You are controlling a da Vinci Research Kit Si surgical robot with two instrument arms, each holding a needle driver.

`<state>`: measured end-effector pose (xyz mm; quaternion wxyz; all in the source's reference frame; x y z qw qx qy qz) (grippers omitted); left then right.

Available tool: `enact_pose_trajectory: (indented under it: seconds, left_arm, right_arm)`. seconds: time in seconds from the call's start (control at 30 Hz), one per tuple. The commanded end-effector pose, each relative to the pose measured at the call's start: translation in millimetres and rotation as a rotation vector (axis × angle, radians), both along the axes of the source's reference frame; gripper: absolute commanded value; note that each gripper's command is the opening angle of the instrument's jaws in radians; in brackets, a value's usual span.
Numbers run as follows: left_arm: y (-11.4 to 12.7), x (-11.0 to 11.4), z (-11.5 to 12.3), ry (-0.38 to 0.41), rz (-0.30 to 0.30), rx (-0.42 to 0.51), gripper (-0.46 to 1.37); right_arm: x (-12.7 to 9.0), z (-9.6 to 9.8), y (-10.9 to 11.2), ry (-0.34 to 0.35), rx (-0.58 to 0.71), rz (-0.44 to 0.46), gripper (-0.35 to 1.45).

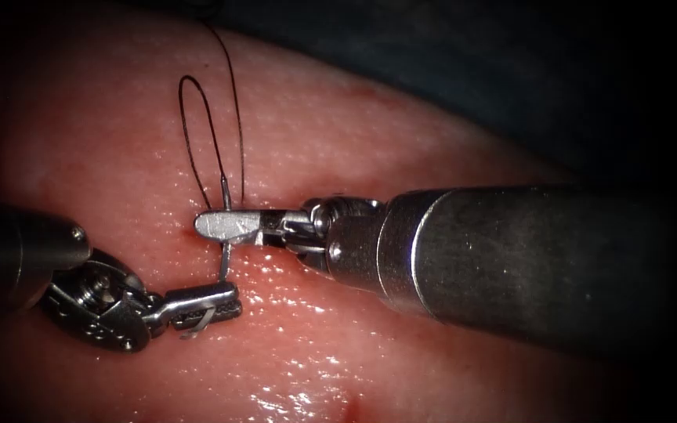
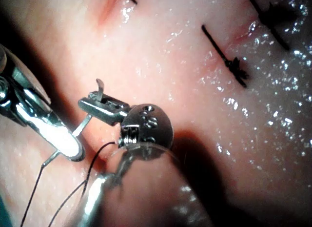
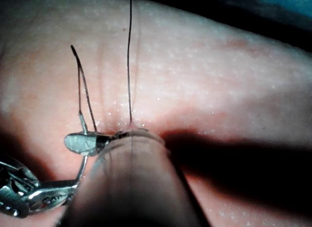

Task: Wound Closure
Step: Use the right needle driver to pull the suture through the skin.

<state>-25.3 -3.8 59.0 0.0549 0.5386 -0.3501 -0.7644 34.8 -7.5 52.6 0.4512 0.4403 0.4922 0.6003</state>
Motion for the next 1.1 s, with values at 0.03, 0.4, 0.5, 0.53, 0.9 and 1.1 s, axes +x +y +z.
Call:
enact_pose_trajectory:
  seconds: [0.03, 0.4, 0.5, 0.53, 0.9, 1.1]
  left_arm:
    - [0.0, 0.0, 0.0, 0.004, 0.007, 0.004, -0.35]
    - [0.0, 0.0, 0.0, 0.004, 0.007, 0.004, -0.35]
    - [0.0, 0.0, 0.0, 0.004, 0.008, 0.005, -0.35]
    - [0.0, 0.0, 0.0, 0.004, 0.008, 0.005, -0.35]
    - [0.2, 0.6, -0.1, 0.004, 0.016, -0.002, -0.35]
    - [0.4, 1.4, -0.4, -0.004, 0.006, 0.001, -0.35]
  right_arm:
    - [0.0, 0.0, 0.0, -0.006, 0.001, -0.001, -0.35]
    - [0.0, -0.1, 0.0, -0.005, 0.002, -0.001, -0.02]
    - [0.0, -0.1, -0.1, -0.003, 0.001, 0.001, 0.59]
    - [0.0, -0.1, -0.1, -0.001, 0.001, 0.002, 0.66]
    - [-0.5, -0.5, 0.1, 0.021, 0.001, 0.011, 1.05]
    - [-1.1, -0.6, 0.0, 0.025, 0.001, 0.004, 1.06]
